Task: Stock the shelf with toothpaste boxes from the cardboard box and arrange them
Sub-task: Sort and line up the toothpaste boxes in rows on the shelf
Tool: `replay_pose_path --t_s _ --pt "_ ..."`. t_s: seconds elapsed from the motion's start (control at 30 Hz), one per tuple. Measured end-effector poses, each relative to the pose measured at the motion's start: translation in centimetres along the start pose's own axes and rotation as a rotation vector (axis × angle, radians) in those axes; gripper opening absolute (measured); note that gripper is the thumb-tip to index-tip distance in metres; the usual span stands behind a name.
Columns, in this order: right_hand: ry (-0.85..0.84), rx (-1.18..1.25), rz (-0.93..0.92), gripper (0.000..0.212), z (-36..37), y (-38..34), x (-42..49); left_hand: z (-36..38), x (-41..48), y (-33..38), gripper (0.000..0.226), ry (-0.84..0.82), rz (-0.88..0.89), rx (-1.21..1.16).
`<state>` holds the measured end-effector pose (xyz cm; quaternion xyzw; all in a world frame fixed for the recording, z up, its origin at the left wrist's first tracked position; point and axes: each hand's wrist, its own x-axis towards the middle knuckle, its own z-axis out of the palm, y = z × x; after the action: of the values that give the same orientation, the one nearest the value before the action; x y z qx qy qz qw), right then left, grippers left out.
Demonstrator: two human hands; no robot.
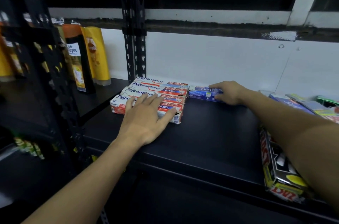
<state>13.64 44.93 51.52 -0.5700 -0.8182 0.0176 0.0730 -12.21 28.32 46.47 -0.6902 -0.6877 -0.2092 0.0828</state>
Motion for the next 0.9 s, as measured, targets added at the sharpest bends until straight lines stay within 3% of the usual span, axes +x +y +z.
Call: replay_pose_path --t_s 0.2,0.5,0.7,0.9 --pt "-0.007 0.01 0.019 0.053 -0.2 -0.2 -0.3 0.0 0.0 0.0 0.074 0.006 -0.001 0.006" --pt "-0.001 -0.148 0.019 0.072 -2.5 -1.1 -3.5 -0.2 -0.1 0.0 0.078 0.001 0.004 -0.023" --pt "0.081 -0.124 0.027 0.067 -7.4 -0.9 -11.3 -0.3 0.0 -0.1 0.082 0.015 0.001 -0.026" --pt "0.225 -0.023 0.187 0.057 -8.6 2.0 -21.7 -0.7 -0.7 0.0 0.076 0.139 0.094 -0.027"
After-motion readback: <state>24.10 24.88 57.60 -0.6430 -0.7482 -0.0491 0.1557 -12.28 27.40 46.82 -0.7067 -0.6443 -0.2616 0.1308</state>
